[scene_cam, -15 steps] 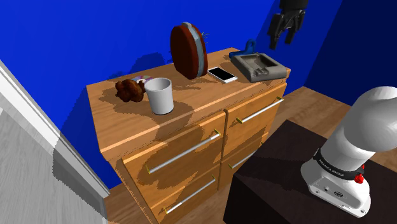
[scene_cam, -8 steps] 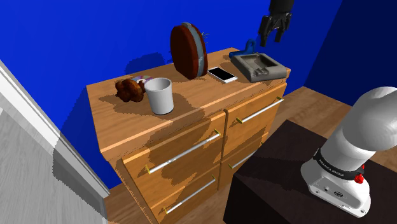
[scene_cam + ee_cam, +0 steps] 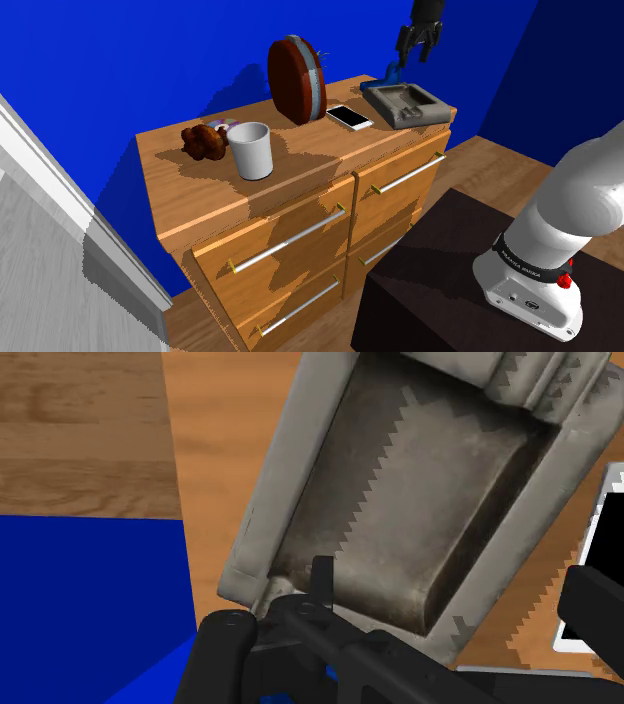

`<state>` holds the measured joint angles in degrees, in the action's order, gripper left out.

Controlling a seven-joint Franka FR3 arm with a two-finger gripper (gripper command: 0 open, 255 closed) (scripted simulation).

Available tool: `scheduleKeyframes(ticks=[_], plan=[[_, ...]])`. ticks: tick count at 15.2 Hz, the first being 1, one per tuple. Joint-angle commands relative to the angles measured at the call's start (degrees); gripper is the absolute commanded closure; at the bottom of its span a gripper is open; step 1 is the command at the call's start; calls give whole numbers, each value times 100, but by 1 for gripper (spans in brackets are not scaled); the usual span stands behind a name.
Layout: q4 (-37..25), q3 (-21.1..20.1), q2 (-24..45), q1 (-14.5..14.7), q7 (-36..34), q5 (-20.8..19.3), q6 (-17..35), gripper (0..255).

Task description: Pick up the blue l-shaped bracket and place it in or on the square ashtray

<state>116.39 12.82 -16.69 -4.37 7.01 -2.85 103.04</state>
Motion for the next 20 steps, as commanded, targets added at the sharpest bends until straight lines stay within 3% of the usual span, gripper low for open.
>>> scheduleKeyframes(ticks=[1, 8, 14, 20], plan=[[-291, 136, 398, -34, 171, 69, 144, 0], [-1645, 523, 1847, -244, 798, 527, 300, 0], [-3101, 678, 3142, -603, 1254, 1048, 136, 0], [-2717, 656, 3198, -589, 1277, 1074, 573, 0]])
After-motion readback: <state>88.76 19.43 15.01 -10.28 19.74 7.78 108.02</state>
